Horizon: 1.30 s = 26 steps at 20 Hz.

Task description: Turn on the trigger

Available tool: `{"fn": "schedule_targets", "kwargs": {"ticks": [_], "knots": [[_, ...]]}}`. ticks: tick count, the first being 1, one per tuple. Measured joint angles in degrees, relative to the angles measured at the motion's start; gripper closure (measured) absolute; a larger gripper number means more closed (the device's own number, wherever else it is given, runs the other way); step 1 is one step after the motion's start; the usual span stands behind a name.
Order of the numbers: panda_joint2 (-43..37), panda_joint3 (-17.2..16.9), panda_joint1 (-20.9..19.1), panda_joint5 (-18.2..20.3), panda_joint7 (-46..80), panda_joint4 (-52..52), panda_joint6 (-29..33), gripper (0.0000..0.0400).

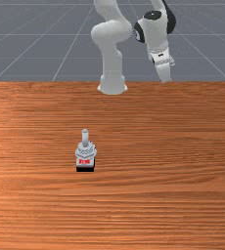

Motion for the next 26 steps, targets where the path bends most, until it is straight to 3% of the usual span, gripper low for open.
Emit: {"fn": "schedule_targets", "kwargs": {"ticks": [3,4,5,6,7,8,9,10,11,12,13,14,15,18,20,21,26], "knots": [[-5.7,-4.2,-6.3,-7.3,-1.8,-5.1,-0.4,0.04],[-6.1,0.0,-11.7,-12.3,2.8,-6.3,-0.7,0.04],[-7.9,13.0,-22.0,-24.5,16.0,-9.6,4.5,0.04],[-9.4,10.7,-23.2,-25.3,13.1,-10.1,3.5,0.04],[-10.1,1.3,-22.3,-22.4,2.9,-9.0,-3.3,0.04],[-8.9,2.8,-25.5,-25.6,4.0,-7.2,-7.8,0.04],[-12.2,-5.5,-25.0,-22.8,-4.9,-9.8,-4.7,0.04],[-12.7,-7.5,-26.9,-23.8,-7.4,-9.9,-5.5,0.04],[-13.0,-6.6,-30.3,-26.8,-7.5,-10.0,-5.8,0.04],[-15.1,-2.6,-35.1,-31.9,-4.3,-10.1,1.5,0.04],[-15.4,-3.6,-36.2,-32.7,-5.6,-10.1,1.9,0.04],[-13.3,-1.8,-37.3,-34.6,-3.8,-9.9,-5.4,0.04],[-13.3,-2.6,-38.7,-35.6,-5.1,-9.8,-5.4,0.04],[-13.2,-4.3,-40.6,-36.8,-7.3,-9.6,-5.5,0.04],[-14.1,-2.5,-41.5,-38.1,-5.6,-10.1,-6.1,0.04],[-14.3,-5.4,-41.0,-35.1,-6.3,-10.1,-5.8,0.04],[-16.0,-7.1,-42.5,-36.9,-10.2,-10.1,-4.7,0.04]]}}
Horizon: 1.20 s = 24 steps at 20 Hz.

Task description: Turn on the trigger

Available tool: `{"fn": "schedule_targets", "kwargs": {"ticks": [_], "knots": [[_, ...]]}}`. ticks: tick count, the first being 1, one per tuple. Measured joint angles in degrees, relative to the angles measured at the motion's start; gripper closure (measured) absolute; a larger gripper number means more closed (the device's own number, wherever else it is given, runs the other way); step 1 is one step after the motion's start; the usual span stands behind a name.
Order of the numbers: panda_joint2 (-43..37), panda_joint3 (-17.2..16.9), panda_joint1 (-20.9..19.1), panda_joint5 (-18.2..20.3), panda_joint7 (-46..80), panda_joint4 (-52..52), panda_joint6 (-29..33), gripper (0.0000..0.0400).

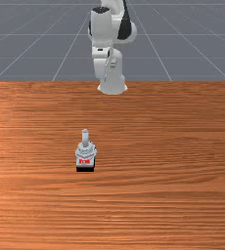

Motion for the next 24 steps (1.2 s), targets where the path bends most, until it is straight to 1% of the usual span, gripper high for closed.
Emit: {"fn": "schedule_targets", "kwargs": {"ticks": [2,3,4,5,6,10,11,12,14,16,17,19,21,24], "knots": [[0.2,-0.8,-0.9,-0.6,-1.1,0.0,0.1,0.04],[0.9,-1.5,-0.6,-0.7,-2.8,0.4,-1.4,0.04],[1.0,-4.1,-0.1,1.2,-4.7,0.9,-1.8,0.04],[1.2,-5.2,-0.2,1.3,-5.9,1.2,-2.0,0.04],[1.8,-9.5,1.1,3.7,-10.3,2.4,-3.4,0.04],[3.6,-13.9,-0.2,3.8,-15.8,4.7,-4.3,0.04],[3.7,-11.5,-2.5,0.9,-13.7,4.1,-2.8,0.04],[6.0,-11.4,-0.9,-0.3,-17.0,5.7,-1.9,0.04],[10.9,-12.3,2.5,2.4,-18.5,9.6,-0.8,0.04],[17.6,-13.3,6.7,7.2,-20.9,15.4,0.0,0.04],[19.4,-12.8,7.1,8.5,-18.1,16.8,0.6,0.04],[24.5,-13.8,10.0,12.6,-23.3,21.8,0.1,0.04],[20.4,-12.7,9.4,9.9,-23.2,23.6,-6.4,0.04],[14.9,-10.6,8.1,8.2,-19.7,27.1,-14.8,0.04]]}}
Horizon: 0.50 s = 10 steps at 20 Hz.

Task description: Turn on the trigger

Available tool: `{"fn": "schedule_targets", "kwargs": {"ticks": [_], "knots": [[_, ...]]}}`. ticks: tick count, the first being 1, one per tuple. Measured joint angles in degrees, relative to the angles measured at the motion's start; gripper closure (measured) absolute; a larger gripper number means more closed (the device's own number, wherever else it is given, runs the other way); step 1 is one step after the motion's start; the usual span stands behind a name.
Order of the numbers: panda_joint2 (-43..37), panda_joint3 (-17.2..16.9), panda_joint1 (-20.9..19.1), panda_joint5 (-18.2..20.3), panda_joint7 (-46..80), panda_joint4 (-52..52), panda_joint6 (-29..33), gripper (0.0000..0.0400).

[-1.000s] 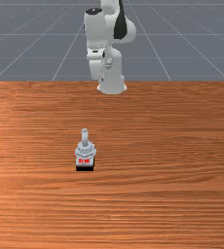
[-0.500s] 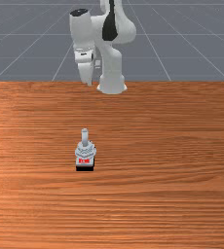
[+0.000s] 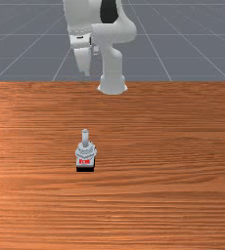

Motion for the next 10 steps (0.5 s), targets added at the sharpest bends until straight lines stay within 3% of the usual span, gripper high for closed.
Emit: {"fn": "schedule_targets", "kwargs": {"ticks": [1,6,10], "knots": [[-0.1,0.5,-0.5,0.6,3.1,-0.1,2.2,0.04],[1.9,1.1,-0.2,0.1,4.1,1.8,1.1,0.04],[3.7,2.9,-1.6,-4.5,8.0,0.1,5.0,0.04]]}}
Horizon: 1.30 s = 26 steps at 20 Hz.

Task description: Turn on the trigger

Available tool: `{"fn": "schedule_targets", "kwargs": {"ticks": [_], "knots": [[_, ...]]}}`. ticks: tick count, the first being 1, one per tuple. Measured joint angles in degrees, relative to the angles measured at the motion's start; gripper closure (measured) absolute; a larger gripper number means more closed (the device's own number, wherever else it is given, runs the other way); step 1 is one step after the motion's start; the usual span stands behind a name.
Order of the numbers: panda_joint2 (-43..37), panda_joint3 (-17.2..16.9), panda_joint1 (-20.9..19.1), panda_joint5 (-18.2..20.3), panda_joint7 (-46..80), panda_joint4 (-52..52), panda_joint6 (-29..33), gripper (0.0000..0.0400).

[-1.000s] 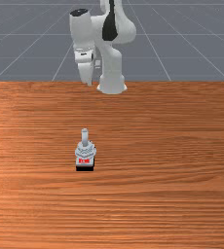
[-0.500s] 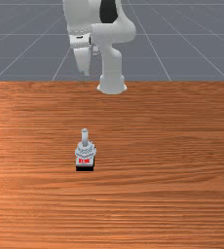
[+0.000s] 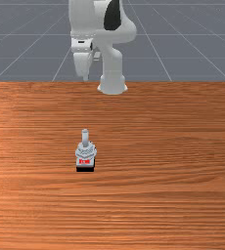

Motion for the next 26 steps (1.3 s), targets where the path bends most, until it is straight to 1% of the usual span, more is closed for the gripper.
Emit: {"fn": "schedule_targets", "kwargs": {"ticks": [1,2,3,4,5,6,11,12,13,14,15,16,18,19,21,22,23,24,25,26], "knots": [[0.8,0.2,-0.2,-0.8,0.7,-0.5,1.2,0.04],[1.6,-3.3,2.6,5.3,-8.4,-0.3,1.4,0.04],[2.1,-1.4,1.0,2.3,-2.4,-1.0,2.9,0.04],[2.8,-1.5,1.3,2.6,-2.5,-0.5,2.9,0.04],[3.1,-2.0,1.7,3.7,-3.4,-0.5,3.3,0.04],[4.3,-2.7,2.4,5.7,-5.0,0.6,1.4,0.04],[8.7,-3.4,3.2,7.5,-6.3,1.4,2.2,0.04],[9.5,-3.6,3.4,7.9,-6.6,1.3,2.8,0.04],[9.1,-3.7,3.5,8.2,-7.0,0.2,5.3,0.04],[10.0,-4.0,3.9,9.3,-9.1,0.8,6.4,0.04],[11.5,-3.9,4.3,10.4,-9.5,2.4,6.2,0.04],[12.3,-3.9,4.6,11.7,-9.3,2.8,8.2,0.04],[15.0,-3.8,5.1,14.0,-10.5,5.5,8.3,0.04],[16.1,-3.7,5.2,13.9,-11.3,7.2,5.9,0.04],[16.8,-3.7,5.3,14.3,-11.6,7.9,5.7,0.04],[16.6,-3.4,5.2,12.4,-8.7,7.6,6.2,0.04],[16.5,-3.2,5.3,12.2,-8.3,7.5,6.3,0.04],[16.2,-2.6,5.3,9.3,-5.1,7.1,6.6,0.04],[16.0,-2.0,5.6,8.1,-3.1,6.9,6.7,0.04],[15.8,-1.6,6.0,8.1,-2.3,6.6,6.8,0.04]]}}
